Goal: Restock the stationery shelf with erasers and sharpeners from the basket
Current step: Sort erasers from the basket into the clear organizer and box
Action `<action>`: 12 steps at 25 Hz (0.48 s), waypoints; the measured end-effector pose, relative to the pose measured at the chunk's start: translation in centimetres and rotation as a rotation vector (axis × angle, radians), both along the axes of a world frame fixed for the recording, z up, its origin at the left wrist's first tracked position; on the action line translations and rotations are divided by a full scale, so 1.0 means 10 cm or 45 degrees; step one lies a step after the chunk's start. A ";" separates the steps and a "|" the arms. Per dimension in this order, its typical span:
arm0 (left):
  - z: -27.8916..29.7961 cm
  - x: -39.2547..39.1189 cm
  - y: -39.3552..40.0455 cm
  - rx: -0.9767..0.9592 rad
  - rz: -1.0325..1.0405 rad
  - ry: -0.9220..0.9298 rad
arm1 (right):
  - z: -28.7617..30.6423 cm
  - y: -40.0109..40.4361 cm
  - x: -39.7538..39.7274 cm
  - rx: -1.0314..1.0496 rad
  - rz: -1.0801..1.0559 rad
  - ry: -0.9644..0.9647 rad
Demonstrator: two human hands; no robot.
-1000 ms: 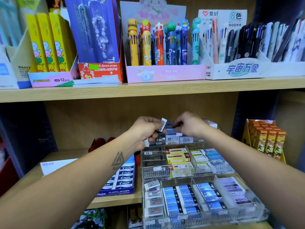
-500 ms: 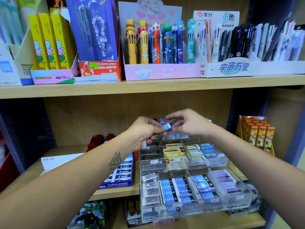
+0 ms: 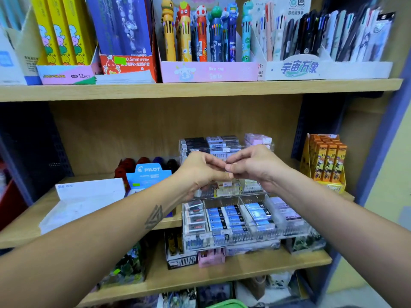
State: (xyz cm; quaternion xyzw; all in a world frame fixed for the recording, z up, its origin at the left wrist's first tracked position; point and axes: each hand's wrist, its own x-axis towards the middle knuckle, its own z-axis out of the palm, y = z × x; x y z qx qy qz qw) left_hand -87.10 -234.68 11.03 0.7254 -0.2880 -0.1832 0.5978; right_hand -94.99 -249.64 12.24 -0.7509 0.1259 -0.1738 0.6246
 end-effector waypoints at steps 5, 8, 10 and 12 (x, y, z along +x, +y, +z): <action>-0.13 -0.03 0.20 0.248 -0.022 -0.043 | -0.02 -0.01 -0.24 -1.256 0.365 0.260; -0.13 -0.11 0.21 0.216 -0.050 0.110 | -0.16 0.12 -0.25 -1.614 0.638 0.443; -0.12 -0.13 0.23 0.180 -0.073 0.255 | -0.28 0.14 -0.23 -1.655 0.701 0.491; -0.11 -0.12 0.27 0.135 -0.118 0.367 | -0.34 0.14 -0.22 -1.614 0.681 0.512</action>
